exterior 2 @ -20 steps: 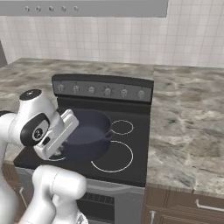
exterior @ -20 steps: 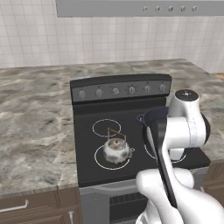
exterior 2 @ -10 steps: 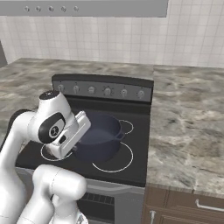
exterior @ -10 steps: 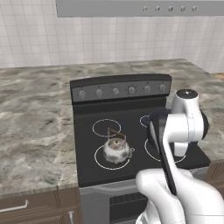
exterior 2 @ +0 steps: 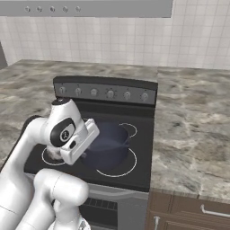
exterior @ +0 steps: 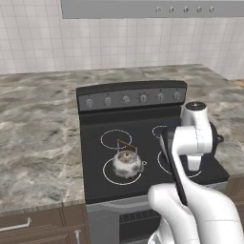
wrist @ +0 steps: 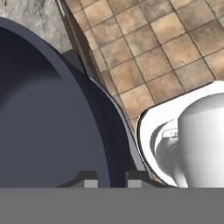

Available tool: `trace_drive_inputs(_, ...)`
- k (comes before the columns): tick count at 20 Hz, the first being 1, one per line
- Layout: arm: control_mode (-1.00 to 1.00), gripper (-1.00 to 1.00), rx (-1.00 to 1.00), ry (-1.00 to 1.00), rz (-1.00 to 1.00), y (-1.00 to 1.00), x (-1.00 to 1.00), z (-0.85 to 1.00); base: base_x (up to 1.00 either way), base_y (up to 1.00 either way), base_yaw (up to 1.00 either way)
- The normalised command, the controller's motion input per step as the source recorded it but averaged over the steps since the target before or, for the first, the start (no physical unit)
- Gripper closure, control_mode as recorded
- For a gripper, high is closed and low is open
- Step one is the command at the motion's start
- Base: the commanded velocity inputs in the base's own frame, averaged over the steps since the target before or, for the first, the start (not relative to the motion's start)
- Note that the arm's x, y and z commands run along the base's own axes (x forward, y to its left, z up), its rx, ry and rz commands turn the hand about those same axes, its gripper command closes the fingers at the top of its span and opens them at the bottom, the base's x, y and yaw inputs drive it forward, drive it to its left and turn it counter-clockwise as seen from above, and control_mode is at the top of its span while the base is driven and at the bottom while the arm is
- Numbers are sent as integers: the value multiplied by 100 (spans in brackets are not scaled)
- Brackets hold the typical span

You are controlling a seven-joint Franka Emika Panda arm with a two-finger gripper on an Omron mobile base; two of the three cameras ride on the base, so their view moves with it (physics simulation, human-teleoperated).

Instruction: Pick the kettle from the cabinet and place it on a stove burner. Then pick the pot from the counter and place it on another stove burner. Finally, turn both burners on.

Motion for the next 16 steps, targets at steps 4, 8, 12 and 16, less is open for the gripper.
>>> trace_drive_inputs(4,-100,100,-3,0,0,-16,15,-27,0,0,0)
trace_drive_inputs(8,-100,100,-1,0,0,-15,20,-25,0,0,0)
trace_drive_inputs(12,-100,100,0,0,0,-12,22,-22,0,0,0)
trace_drive_inputs(16,-100,100,0,0,0,-2,26,-13,0,0,0)
